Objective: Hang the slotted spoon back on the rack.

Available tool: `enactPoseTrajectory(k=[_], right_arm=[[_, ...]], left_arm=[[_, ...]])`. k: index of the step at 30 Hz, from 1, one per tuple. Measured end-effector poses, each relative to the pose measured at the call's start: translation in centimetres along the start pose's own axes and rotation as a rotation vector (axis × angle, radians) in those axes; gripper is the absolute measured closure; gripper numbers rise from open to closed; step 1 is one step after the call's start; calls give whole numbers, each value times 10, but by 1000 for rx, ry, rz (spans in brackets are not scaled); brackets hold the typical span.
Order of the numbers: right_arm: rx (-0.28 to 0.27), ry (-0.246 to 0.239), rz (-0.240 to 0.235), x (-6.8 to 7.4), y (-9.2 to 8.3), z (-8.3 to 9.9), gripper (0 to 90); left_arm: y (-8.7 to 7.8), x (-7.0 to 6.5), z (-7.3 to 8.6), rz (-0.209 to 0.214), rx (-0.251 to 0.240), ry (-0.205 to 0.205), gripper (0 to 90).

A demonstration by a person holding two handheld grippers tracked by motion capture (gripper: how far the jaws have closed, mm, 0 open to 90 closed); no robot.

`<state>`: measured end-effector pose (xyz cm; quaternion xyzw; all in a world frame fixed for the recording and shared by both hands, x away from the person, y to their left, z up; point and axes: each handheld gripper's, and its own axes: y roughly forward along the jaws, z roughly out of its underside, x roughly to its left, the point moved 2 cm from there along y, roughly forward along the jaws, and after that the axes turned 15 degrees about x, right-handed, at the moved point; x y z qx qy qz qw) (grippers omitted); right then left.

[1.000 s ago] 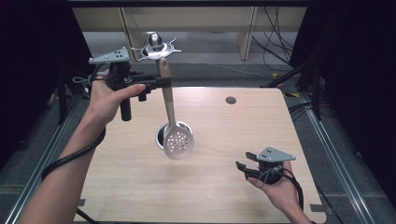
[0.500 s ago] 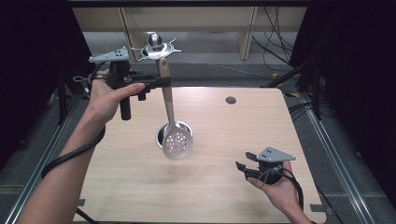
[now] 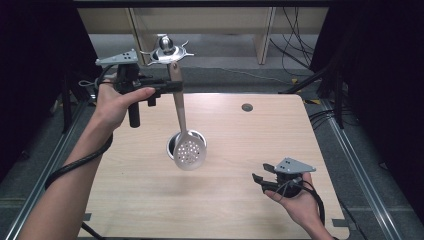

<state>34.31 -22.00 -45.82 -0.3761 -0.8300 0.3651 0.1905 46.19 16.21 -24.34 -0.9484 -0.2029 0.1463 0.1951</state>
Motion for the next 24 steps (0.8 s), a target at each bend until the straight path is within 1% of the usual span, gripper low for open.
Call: enactPoseTrajectory(k=[1,2,4,5,8,9,12,13,14,15,16,22,24], right_arm=[[3,10,-2,1,0,0,452],[0,-12,2,-1,0,0,451],[0,-13,2,-1,0,0,450],[0,7,-1,0,0,0,448],[2,8,-3,1,1,0,447],[6,-6,-5,-1,1,0,446],[7,-6,-6,-1,1,0,446],[7,-6,-6,-1,1,0,446],[13,9,-6,1,0,0,446],[7,-5,-5,-1,1,0,445],[9,8,-9,1,1,0,445],[14,8,-12,1,1,0,445],[5,7,-7,1,2,0,445]], left_arm=[[0,1,0,0,2,0,734],[0,1,0,1,-1,-5,734],[0,2,0,0,0,-6,734],[0,4,0,-1,2,-9,734],[0,5,0,-2,3,-11,733],[0,5,0,-5,5,-13,733],[1,7,1,-5,7,-18,733],[1,7,1,-5,8,-18,733],[2,7,1,-6,8,-18,733],[2,8,1,-6,8,-17,733],[2,8,1,-6,8,-17,733],[3,9,0,-5,12,-12,733],[3,10,0,0,8,-10,732]])
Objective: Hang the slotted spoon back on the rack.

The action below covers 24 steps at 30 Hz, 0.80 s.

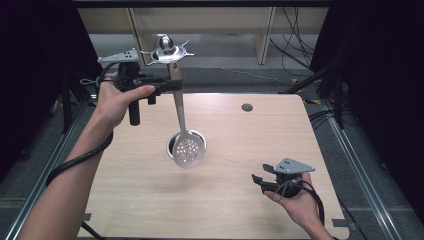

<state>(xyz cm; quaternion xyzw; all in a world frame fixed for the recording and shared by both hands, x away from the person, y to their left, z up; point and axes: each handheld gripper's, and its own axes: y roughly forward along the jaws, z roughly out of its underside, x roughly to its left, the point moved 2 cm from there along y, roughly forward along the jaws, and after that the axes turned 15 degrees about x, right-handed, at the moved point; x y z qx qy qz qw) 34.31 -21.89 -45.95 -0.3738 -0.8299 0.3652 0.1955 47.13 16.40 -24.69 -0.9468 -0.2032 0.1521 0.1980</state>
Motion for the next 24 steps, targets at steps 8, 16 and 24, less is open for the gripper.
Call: enactPoseTrajectory(k=[8,16,24], right_arm=[[-5,-21,8,-1,0,0,443],[0,0,3,1,0,0,440],[1,-2,4,1,0,0,437]], left_arm=[[0,2,1,9,-4,12,730],[0,4,4,-5,-18,13,716],[1,2,6,-18,-37,6,714]])
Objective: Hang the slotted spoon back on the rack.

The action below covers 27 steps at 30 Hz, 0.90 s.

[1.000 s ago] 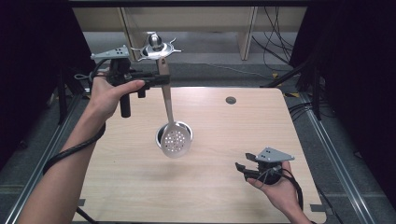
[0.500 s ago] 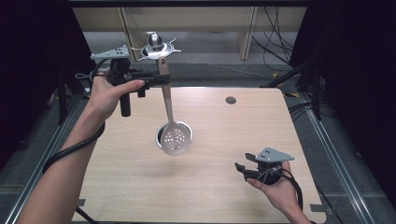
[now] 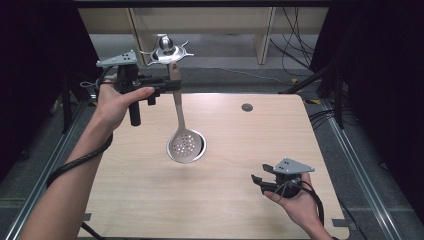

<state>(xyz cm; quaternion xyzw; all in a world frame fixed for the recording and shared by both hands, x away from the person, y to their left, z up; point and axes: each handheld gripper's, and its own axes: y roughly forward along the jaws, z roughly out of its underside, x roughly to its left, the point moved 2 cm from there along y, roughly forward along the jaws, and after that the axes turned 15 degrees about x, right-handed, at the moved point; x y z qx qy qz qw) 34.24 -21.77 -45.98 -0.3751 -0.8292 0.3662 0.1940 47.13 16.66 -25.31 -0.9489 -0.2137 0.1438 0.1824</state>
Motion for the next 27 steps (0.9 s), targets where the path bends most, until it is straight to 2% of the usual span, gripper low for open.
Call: enactPoseTrajectory(k=[2,4,6,7,13,17,19,20,21,22,23,24,25,27], right_arm=[[3,12,-2,1,0,0,436],[0,1,-1,0,0,0,435],[1,8,-2,0,0,0,434],[1,8,-2,0,0,0,434],[3,-3,1,0,0,0,433],[0,-12,4,0,-1,0,431],[0,-9,3,0,-1,0,430],[0,-9,3,0,-1,0,430],[-3,-11,3,0,-1,0,429],[-5,-17,7,-1,-1,0,428],[-5,-17,7,-1,-1,0,428],[-8,-38,22,-3,0,-1,427],[-1,-13,8,0,0,0,425],[-1,-12,9,0,0,0,424]], left_arm=[[0,-1,1,-7,-4,-4,710],[0,-1,2,-17,-6,2,707],[-1,-4,3,-43,-4,10,702],[-1,-4,3,-43,-4,10,701],[-2,-9,8,-100,24,35,661],[-5,-13,11,-139,22,52,589],[-8,-16,15,-178,25,62,512],[-8,-16,15,-178,25,62,488],[-10,-18,19,-208,33,63,464],[-10,-18,19,-208,33,63,442],[-11,-19,22,-226,39,72,442],[-12,-21,24,-239,44,77,406],[-15,-26,29,-265,55,87,393],[-16,-28,32,-276,60,95,378]])
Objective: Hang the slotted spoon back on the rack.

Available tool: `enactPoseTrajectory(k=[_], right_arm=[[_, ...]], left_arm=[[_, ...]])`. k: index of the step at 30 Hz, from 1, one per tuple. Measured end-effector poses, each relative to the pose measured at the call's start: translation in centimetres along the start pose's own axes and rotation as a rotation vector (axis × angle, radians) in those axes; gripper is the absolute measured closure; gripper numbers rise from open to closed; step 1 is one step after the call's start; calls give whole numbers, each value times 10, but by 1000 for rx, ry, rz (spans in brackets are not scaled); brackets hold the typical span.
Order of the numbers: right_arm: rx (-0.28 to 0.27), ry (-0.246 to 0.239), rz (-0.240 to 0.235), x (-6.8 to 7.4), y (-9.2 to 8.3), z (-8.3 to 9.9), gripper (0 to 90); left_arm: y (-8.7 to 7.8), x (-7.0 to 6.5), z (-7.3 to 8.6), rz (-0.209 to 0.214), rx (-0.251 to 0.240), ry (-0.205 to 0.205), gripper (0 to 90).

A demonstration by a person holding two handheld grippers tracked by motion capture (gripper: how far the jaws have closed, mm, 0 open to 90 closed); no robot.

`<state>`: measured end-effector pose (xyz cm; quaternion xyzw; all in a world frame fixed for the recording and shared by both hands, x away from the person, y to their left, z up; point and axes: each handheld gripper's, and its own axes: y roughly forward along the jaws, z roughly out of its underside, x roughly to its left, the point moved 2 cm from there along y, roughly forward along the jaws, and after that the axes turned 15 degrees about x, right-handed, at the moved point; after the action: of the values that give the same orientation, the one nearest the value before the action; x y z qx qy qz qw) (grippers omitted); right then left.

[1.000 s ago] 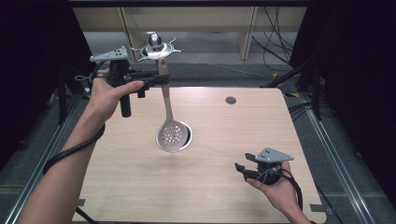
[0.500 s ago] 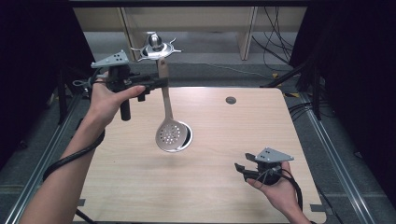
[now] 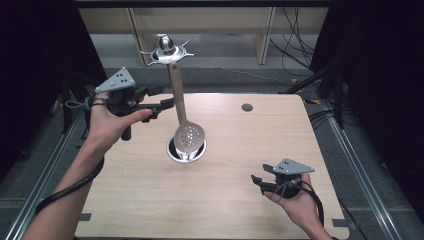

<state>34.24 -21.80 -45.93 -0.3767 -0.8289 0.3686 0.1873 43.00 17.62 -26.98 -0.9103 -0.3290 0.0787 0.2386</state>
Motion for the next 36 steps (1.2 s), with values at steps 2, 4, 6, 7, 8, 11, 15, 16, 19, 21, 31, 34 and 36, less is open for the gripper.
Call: enactPoseTrajectory(k=[2,4,6,7,8,11,15,16,19,21,31,34,36], right_arm=[[-3,3,-2,0,0,0,422],[-10,-17,9,-2,0,-1,420],[-11,-21,16,-3,0,-1,420],[-15,-30,22,-3,0,0,419],[-11,-21,18,-3,-1,-1,419],[-10,-13,5,-2,0,0,418],[-4,1,3,-1,1,0,417],[-5,0,4,-1,1,0,417],[-2,1,2,0,0,0,416],[-1,3,1,0,0,1,416],[1,3,0,-1,1,1,412],[1,5,-1,-1,2,1,412],[2,4,0,-1,2,2,411]], left_arm=[[-3,-5,6,-9,10,6,368],[-6,-9,12,-27,23,20,350],[-9,-14,18,-36,30,26,323],[-11,-16,21,-37,28,26,323],[-13,-17,24,-44,29,31,318],[-17,-23,34,-60,30,42,302],[-23,-30,48,-83,29,45,299],[-24,-31,52,-93,33,48,299],[-27,-36,64,-98,47,46,300],[-30,-38,73,-108,56,49,300],[-17,-47,129,-137,133,43,295],[-10,-48,147,-147,159,35,296],[-4,-46,160,-148,165,42,295]])
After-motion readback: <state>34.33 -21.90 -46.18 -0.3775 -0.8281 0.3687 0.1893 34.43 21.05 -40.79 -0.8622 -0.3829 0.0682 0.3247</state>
